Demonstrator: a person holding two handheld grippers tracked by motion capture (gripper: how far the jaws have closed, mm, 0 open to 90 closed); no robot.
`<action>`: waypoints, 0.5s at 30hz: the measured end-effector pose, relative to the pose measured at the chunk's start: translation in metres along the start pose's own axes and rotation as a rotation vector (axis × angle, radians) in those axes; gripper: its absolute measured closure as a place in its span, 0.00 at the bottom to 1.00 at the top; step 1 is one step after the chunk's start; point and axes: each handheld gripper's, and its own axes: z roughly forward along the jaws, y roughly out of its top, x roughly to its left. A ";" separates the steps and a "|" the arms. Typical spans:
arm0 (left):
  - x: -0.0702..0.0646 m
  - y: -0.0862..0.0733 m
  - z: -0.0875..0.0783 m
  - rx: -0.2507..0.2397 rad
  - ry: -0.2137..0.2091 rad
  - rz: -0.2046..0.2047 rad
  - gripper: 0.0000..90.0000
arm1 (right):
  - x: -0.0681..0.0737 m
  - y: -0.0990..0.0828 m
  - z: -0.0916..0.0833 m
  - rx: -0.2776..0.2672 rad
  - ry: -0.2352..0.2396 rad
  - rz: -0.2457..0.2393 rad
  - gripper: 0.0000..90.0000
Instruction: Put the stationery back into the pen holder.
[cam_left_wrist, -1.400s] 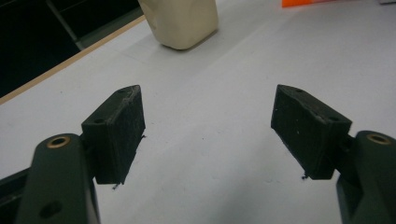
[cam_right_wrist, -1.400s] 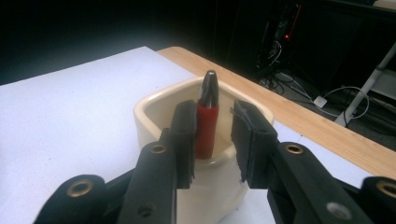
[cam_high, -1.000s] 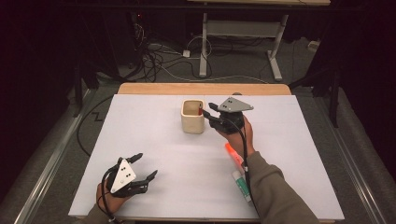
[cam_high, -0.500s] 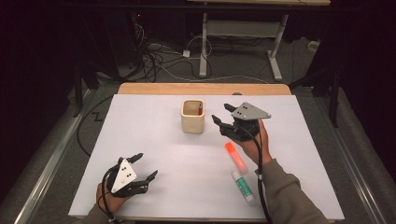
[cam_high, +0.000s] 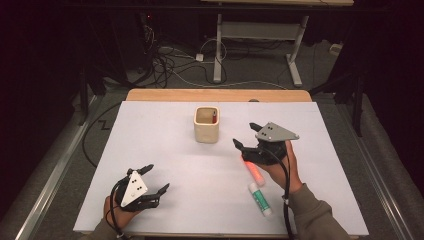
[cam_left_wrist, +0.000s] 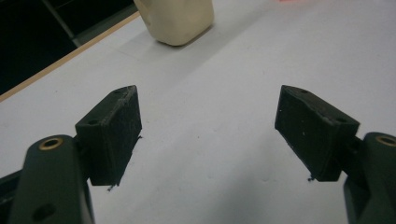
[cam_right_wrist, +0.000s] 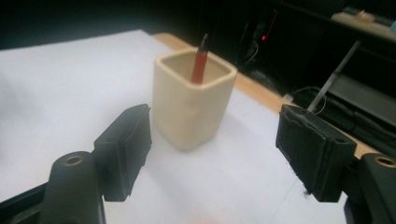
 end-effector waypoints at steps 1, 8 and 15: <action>0.000 0.000 0.000 0.002 0.000 0.001 0.25 | 0.001 -0.002 -0.001 0.016 0.004 0.002 0.30; 0.000 0.000 0.001 0.001 -0.007 0.000 0.25 | 0.006 -0.021 -0.004 0.156 0.037 0.020 0.31; -0.001 0.001 0.001 0.003 -0.010 0.006 0.24 | 0.006 -0.039 -0.013 0.202 0.037 0.019 0.33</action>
